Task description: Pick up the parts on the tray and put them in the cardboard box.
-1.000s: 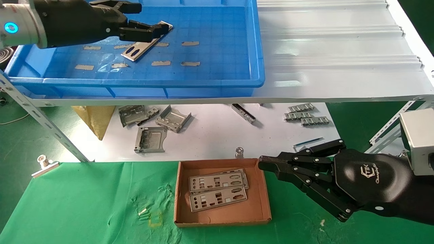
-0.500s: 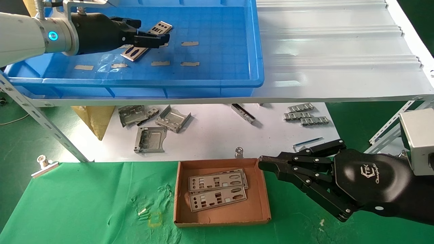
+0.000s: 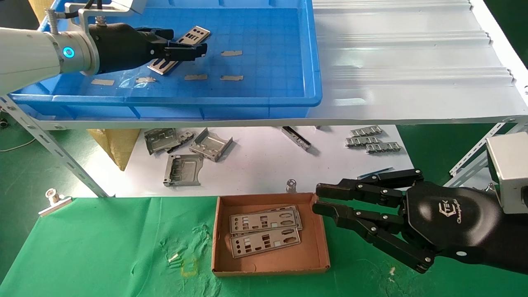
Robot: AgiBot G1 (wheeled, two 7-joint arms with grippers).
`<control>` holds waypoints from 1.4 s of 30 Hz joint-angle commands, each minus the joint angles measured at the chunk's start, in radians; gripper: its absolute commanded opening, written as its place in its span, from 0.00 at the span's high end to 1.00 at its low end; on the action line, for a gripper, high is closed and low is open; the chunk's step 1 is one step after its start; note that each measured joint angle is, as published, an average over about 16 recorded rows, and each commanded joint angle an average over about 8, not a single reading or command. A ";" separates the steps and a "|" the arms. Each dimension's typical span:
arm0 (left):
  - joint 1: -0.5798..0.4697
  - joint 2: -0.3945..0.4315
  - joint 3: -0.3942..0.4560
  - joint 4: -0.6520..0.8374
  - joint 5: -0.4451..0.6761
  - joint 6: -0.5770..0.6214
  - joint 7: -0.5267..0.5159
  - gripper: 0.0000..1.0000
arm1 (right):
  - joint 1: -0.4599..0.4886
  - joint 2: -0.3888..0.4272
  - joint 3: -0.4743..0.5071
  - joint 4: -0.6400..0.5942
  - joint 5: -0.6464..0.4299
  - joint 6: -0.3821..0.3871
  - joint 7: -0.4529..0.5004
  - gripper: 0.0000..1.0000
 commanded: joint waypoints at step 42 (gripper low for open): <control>-0.029 -0.018 -0.003 0.014 -0.003 0.009 0.089 1.00 | 0.000 0.000 0.000 0.000 0.000 0.000 0.000 0.00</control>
